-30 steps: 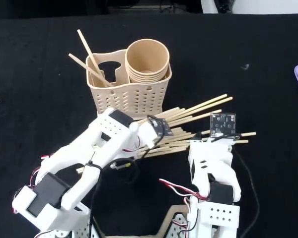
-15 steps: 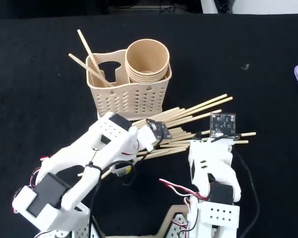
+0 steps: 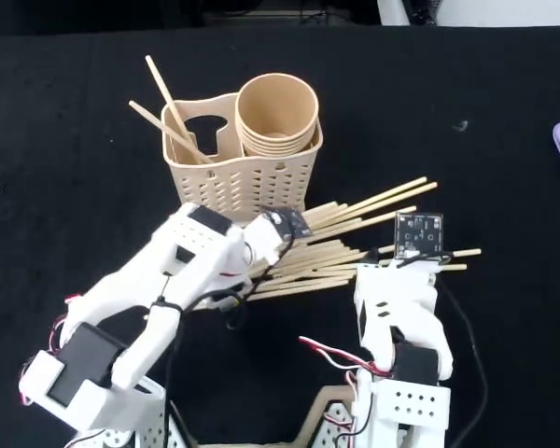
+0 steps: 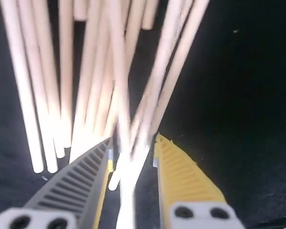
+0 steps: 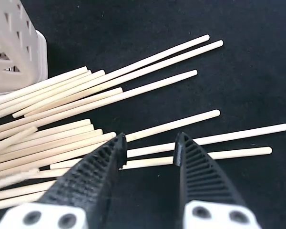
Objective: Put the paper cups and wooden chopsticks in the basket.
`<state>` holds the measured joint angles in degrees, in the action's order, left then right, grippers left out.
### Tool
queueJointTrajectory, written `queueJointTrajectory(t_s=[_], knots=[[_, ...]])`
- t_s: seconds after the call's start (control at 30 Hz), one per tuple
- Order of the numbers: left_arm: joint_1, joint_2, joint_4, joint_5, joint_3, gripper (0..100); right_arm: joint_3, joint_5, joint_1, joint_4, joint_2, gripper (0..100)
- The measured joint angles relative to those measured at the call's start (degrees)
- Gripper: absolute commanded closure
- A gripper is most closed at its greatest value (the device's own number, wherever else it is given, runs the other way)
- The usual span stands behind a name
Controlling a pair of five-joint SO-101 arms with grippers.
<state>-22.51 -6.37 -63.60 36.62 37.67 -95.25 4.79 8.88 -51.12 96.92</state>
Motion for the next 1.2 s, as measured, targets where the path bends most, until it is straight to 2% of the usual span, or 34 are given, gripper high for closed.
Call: queueJointTrajectory(t_s=[0.17, 0.27, 0.33, 0.6, 0.87, 1.2], knots=[[-0.26, 0.09, 0.35, 0.0, 0.97, 87, 0.0, 0.0, 0.0, 0.0, 0.0, 82.6], [-0.26, 0.09, 0.44, 0.0, 0.97, 98, 0.0, 0.0, 0.0, 0.0, 0.0, 82.6], [-0.26, 0.09, 0.44, 0.0, 1.14, 95, 0.0, 0.0, 0.0, 0.0, 0.0, 82.6], [-0.35, 0.0, 0.7, 0.0, 2.29, 97, 0.0, 0.0, 0.0, 0.0, 0.0, 82.6], [-0.35, 0.0, -9.76, 0.0, -0.35, 97, 0.0, 0.0, 0.0, 0.0, 0.0, 82.6], [0.79, -12.31, -18.29, 0.0, -1.58, 97, 0.0, 0.0, 0.0, 0.0, 0.0, 82.6]])
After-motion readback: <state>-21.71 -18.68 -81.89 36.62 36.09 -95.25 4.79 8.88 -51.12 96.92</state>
